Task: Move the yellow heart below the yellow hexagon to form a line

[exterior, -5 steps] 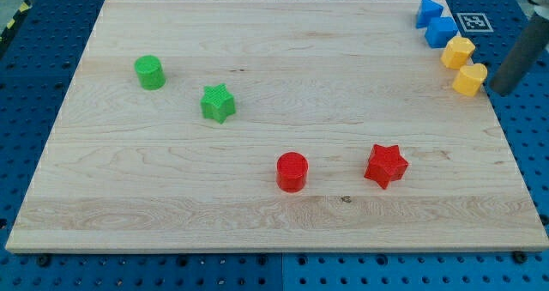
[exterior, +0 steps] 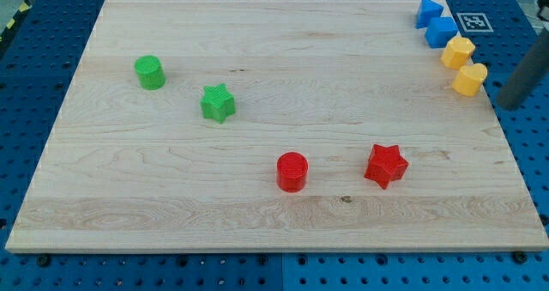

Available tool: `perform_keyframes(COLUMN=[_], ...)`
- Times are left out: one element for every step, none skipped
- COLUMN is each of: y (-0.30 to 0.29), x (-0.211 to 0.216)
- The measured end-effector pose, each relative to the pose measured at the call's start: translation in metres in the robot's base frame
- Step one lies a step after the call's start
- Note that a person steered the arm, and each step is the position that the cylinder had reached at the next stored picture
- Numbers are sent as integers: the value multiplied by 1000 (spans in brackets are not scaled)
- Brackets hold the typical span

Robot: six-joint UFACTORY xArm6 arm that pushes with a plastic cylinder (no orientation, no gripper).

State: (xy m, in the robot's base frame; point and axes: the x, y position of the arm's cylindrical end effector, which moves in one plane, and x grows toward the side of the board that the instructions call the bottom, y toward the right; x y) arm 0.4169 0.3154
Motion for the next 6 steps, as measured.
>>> perform_keyframes(y=[0,-5,-17,-16,17,20], x=[-22,-21,-31,-35,-38,-61])
